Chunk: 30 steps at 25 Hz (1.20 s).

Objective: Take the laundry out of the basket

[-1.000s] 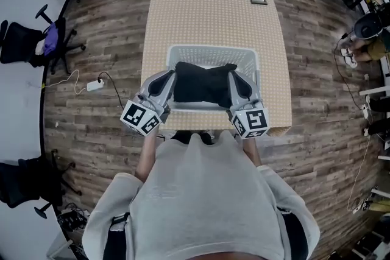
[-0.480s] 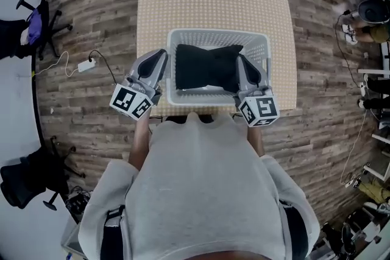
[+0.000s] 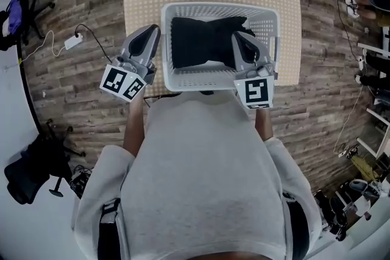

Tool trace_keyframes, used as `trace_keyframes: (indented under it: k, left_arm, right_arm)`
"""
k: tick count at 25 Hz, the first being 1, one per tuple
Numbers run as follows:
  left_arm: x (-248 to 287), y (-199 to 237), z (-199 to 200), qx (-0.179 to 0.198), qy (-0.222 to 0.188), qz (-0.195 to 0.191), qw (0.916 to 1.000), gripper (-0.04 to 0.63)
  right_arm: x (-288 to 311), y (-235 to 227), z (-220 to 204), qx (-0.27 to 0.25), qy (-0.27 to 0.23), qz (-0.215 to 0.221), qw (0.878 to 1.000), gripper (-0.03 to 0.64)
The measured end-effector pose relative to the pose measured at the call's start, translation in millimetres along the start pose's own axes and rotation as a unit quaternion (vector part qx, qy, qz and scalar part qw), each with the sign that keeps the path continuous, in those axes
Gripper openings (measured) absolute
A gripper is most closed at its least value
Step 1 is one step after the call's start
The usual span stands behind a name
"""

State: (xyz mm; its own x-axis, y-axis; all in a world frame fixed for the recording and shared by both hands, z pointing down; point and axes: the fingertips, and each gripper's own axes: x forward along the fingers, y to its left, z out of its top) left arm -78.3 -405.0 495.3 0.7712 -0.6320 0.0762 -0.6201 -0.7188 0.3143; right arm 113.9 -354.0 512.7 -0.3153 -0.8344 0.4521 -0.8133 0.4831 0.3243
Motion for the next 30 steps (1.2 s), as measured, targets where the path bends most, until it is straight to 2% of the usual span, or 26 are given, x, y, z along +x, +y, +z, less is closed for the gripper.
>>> trace_keyframes:
  k: [1, 2, 4, 5, 6, 8, 10, 11, 12, 14, 15, 17, 20, 24, 26, 30]
  left_arm:
    - [2, 0, 1, -0.002, -0.002, -0.002, 1.0000, 0.008]
    - [4, 0, 2, -0.003, -0.004, -0.004, 1.0000, 0.008]
    - [5, 0, 4, -0.003, -0.009, -0.006, 0.9999, 0.008]
    - [4, 0, 5, -0.003, -0.013, -0.005, 0.9999, 0.008]
    - [3, 1, 7, -0.004, -0.017, -0.003, 0.9998, 0.008]
    - [2, 1, 9, -0.005, -0.024, 0.000, 0.9997, 0.008]
    - [1, 0, 10, -0.005, -0.028, 0.004, 0.9996, 0.008]
    - [0, -1, 10, -0.005, -0.030, 0.006, 0.9995, 0.008]
    - [-1, -1, 11, -0.006, -0.033, 0.009, 0.9994, 0.008]
    - [-5, 1, 13, -0.008, -0.039, 0.017, 0.9991, 0.008]
    - [-7, 3, 13, -0.009, -0.042, 0.021, 0.9989, 0.008]
    - [-10, 6, 14, -0.012, -0.046, 0.030, 0.9984, 0.008]
    - [-18, 13, 15, -0.014, -0.050, 0.044, 0.9977, 0.008]
    - [-33, 22, 14, -0.017, -0.053, 0.066, 0.9963, 0.008]
    - [-39, 27, 14, -0.020, -0.056, 0.076, 0.9953, 0.008]
    - [-40, 23, 12, -0.023, -0.057, 0.073, 0.9954, 0.008]
  right_arm:
    - [5, 9, -3, -0.087, 0.023, 0.009, 0.996, -0.002]
    - [10, 20, -7, -0.175, 0.046, 0.020, 0.983, -0.002]
    - [18, 41, -22, -0.326, 0.089, 0.049, 0.940, -0.002]
    - [22, 51, -29, -0.371, 0.103, 0.067, 0.921, -0.002]
    - [24, 60, -36, -0.391, 0.111, 0.087, 0.909, 0.000]
    - [27, 72, -46, -0.382, 0.121, 0.123, 0.908, 0.000]
    - [28, 80, -61, -0.346, 0.145, 0.163, 0.912, 0.001]
    - [29, 84, -72, -0.323, 0.169, 0.191, 0.911, 0.024]
    - [30, 88, -85, -0.301, 0.199, 0.222, 0.906, 0.214]
    - [35, 98, -112, -0.278, 0.257, 0.278, 0.883, 0.433]
    - [40, 104, -125, -0.278, 0.275, 0.299, 0.870, 0.517]
    - [54, 114, -147, -0.284, 0.300, 0.333, 0.847, 0.596]
    - [83, 122, -181, -0.301, 0.339, 0.353, 0.818, 0.597]
    - [107, 131, -215, -0.283, 0.380, 0.374, 0.797, 0.599]
    - [111, 132, -215, -0.281, 0.387, 0.381, 0.791, 0.598]
    - [111, 133, -214, -0.285, 0.388, 0.373, 0.793, 0.598]
